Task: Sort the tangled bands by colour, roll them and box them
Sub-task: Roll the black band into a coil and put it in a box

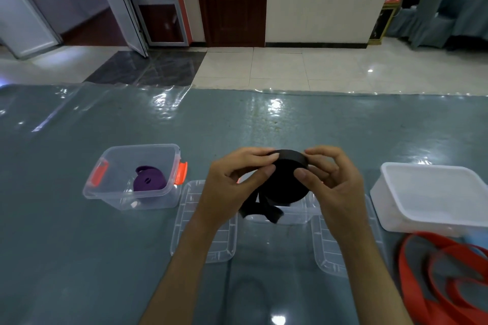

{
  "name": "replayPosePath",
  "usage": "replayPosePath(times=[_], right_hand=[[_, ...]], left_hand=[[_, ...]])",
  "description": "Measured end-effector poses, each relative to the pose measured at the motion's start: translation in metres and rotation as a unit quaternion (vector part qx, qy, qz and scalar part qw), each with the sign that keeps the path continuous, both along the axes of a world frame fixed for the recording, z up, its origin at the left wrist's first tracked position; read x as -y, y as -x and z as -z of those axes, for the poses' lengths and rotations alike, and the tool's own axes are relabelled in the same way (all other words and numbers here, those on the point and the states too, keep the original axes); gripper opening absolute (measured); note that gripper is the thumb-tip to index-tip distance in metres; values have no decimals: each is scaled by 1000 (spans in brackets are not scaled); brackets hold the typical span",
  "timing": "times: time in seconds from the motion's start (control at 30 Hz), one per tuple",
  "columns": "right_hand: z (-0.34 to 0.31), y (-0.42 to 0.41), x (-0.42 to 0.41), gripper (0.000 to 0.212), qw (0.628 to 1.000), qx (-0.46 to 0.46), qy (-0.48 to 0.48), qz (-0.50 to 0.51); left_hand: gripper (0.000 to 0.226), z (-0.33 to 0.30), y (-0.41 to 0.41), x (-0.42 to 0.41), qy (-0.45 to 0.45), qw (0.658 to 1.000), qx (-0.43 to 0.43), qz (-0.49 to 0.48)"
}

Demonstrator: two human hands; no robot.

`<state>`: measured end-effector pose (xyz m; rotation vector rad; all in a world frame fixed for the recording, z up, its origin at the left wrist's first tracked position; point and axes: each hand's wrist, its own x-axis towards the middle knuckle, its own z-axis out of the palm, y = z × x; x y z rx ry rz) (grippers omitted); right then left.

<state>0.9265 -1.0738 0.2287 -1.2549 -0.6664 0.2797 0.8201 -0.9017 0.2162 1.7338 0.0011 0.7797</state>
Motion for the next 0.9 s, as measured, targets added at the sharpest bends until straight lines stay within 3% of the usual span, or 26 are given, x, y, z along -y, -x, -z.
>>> replayPosePath(times=[0.13, 0.23, 0.3, 0.4, 0.5, 0.6, 0.73, 0.8, 0.9], right_hand=[[2, 10, 3, 18, 999, -45, -26, 12], [5, 12, 9, 24, 997, -70, 18, -23], [3, 16, 12, 32, 996, -81, 31, -35], [-1, 25, 14, 29, 996, -86, -15, -26], [0, 31, 13, 27, 996, -82, -34, 3], [4, 37, 12, 20, 995, -98, -10, -8], [0, 35, 20, 32, 995, -77, 45, -39], [-2, 36, 25, 46, 996, -67, 23, -47], [-1, 43, 29, 66, 997, -74, -9, -27]], left_hand=[[39, -10, 10, -5, 19, 996, -59, 62], [33, -14, 15, -8, -22, 997, -52, 51], [32, -13, 18, 0, 10, 998, -46, 28], [32, -9, 25, 12, 70, 996, -52, 26], [43, -9, 31, 5, 49, 991, -100, 81], [49, -10, 37, 1, 46, 992, -100, 63], [45, -7, 41, 9, 74, 994, -70, 33], [43, -6, 40, 13, 107, 989, -87, 44], [58, -8, 38, 16, 168, 973, -131, 85]])
